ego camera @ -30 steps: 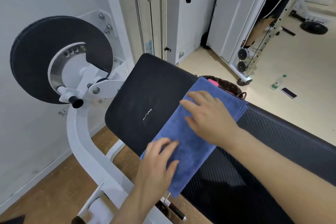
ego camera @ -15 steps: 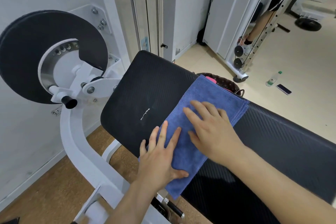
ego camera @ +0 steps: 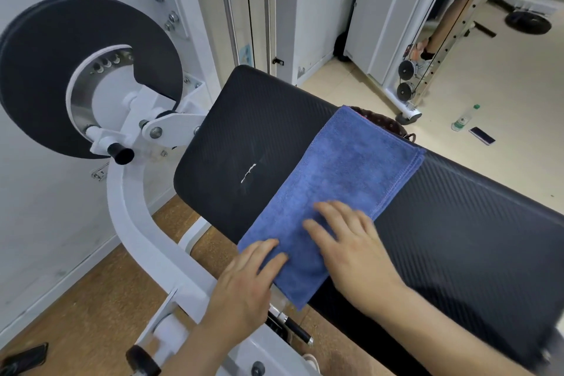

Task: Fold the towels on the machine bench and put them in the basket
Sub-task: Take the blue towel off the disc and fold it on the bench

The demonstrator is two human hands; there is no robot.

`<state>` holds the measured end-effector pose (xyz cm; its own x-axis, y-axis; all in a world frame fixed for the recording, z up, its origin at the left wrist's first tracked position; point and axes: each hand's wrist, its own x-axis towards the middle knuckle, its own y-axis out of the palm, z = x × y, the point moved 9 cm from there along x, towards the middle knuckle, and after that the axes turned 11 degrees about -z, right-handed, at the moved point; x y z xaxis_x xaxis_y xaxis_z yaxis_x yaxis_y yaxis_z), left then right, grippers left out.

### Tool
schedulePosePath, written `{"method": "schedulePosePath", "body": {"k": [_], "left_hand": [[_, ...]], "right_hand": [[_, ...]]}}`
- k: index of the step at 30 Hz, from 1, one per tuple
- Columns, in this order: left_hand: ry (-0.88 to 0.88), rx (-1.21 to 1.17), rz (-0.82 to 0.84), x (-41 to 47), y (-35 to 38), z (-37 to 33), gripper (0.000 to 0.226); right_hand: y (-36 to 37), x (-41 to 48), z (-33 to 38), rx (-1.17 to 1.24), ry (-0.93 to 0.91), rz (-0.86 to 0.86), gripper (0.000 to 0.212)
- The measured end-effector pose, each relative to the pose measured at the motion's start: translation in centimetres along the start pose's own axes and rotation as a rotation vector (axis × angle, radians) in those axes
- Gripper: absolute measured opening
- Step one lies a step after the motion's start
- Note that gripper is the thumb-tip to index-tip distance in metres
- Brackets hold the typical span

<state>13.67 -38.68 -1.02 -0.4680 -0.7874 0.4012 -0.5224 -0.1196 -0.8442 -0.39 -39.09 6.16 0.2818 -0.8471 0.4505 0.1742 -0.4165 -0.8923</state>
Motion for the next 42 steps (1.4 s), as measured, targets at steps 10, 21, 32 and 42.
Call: {"method": "schedulePosePath", "body": {"k": [10, 21, 32, 42], "left_hand": [[0.099, -0.063, 0.017, 1.2, -0.3, 1.0, 0.029], [0.12, 0.026, 0.108, 3.9, -2.2, 1.1, 0.051], [0.048, -0.126, 0.596, 1.8, -1.2, -1.9, 0.028], [-0.412, -0.542, 0.116, 15.7, -4.3, -0.3, 0.02]], "right_hand": [[3.9, -4.2, 5.4, 0.037, -0.027, 0.049, 0.027], [2.5, -2.1, 1.3, 0.452, 0.412, 0.231, 0.024], [-0.8, -6.0, 2.7, 0.706, 0.384, 0.411, 0.033], [-5.0, 1.9, -7.6, 0.374, 0.617, 0.007, 0.011]]}}
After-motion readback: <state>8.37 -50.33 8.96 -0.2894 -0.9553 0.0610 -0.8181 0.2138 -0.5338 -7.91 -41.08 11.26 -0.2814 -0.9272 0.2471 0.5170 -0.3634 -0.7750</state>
